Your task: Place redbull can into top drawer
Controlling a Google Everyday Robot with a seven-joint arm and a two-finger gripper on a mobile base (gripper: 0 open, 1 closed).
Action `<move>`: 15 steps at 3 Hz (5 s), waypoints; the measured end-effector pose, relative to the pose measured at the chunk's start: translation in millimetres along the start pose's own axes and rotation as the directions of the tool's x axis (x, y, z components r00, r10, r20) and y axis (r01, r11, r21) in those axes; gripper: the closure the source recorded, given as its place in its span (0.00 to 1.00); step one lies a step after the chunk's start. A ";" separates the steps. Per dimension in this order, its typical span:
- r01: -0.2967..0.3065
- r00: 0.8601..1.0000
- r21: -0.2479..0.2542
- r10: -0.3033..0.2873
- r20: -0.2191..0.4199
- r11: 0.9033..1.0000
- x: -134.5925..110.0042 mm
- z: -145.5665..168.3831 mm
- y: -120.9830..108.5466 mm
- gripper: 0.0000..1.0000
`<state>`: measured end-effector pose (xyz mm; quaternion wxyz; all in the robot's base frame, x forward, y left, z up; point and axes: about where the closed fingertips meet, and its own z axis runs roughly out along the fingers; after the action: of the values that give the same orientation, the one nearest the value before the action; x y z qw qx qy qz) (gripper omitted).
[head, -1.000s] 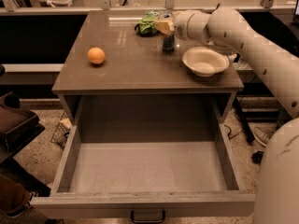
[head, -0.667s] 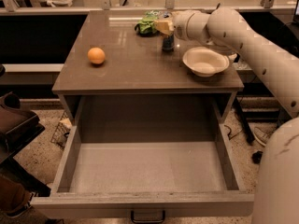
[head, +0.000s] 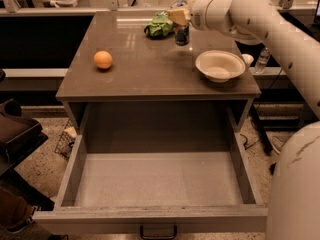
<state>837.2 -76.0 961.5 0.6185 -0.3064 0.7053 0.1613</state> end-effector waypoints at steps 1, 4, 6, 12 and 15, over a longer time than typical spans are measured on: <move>0.031 0.999 -0.004 -0.031 0.020 1.000 -48.0 -53.8 -5.1 1.00; 0.021 0.998 -0.188 -0.031 -0.048 0.982 -31.8 -209.3 92.9 1.00; 0.074 0.997 -0.396 -0.063 0.040 0.915 -20.1 -250.1 139.0 1.00; -0.021 0.999 -0.561 0.040 0.020 0.827 154.4 -157.0 252.1 1.00; -0.022 0.999 -0.591 0.044 0.023 0.806 239.1 -123.8 303.0 1.00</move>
Offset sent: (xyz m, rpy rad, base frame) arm -0.1567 -0.0435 0.0797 -0.0240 0.0265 0.0900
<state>538.8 23.6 705.9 0.5025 -0.4681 0.6143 0.3886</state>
